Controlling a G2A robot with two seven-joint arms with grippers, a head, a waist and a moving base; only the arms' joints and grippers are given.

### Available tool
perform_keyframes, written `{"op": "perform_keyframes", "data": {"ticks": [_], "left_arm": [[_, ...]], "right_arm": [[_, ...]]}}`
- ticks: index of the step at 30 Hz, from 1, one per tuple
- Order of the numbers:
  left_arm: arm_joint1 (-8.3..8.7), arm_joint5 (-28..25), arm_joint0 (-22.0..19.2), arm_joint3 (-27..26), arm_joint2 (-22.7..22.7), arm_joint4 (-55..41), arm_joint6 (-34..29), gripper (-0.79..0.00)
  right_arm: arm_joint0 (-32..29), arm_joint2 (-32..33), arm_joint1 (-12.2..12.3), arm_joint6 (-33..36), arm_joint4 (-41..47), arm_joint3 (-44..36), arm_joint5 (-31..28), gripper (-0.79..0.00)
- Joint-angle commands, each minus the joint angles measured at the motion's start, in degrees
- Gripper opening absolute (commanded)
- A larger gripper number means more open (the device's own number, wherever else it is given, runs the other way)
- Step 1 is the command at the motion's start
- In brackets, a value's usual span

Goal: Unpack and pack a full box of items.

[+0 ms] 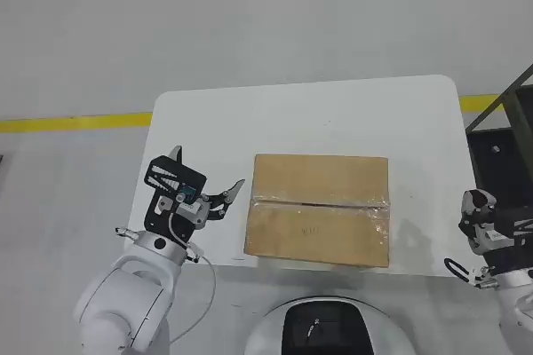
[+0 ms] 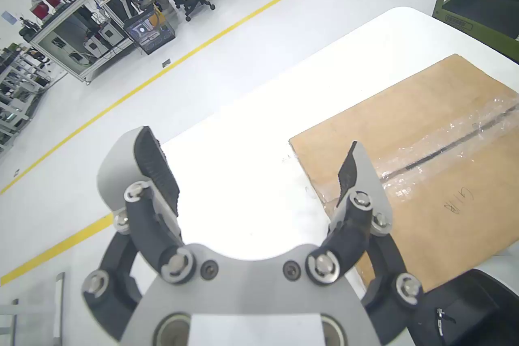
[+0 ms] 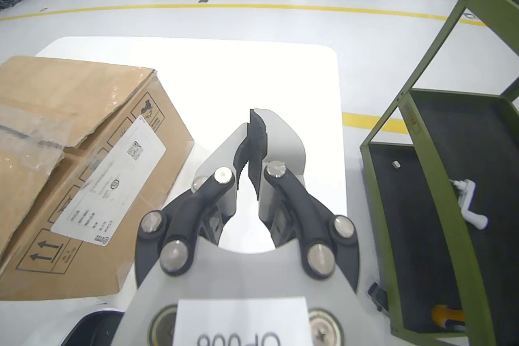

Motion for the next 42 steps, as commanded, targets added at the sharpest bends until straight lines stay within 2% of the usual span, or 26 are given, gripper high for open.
{"op": "perform_keyframes", "data": {"ticks": [1,9,42], "left_arm": [[0.00,0.00,0.00,0.00,0.00,0.00,0.00,0.000],[0.00,0.00,0.00,0.00,0.00,0.00,0.00,0.000],[0.00,0.00,0.00,0.00,0.00,0.00,0.00,0.000]], "right_arm": [[0.58,-1.07,-0.14,-0.89,-0.07,1.45,0.92,-0.785],[2.90,-5.80,-0.50,-3.34,-3.31,5.32,2.62,-0.785],[2.90,-5.80,-0.50,-3.34,-3.31,5.32,2.62,-0.785]]}}
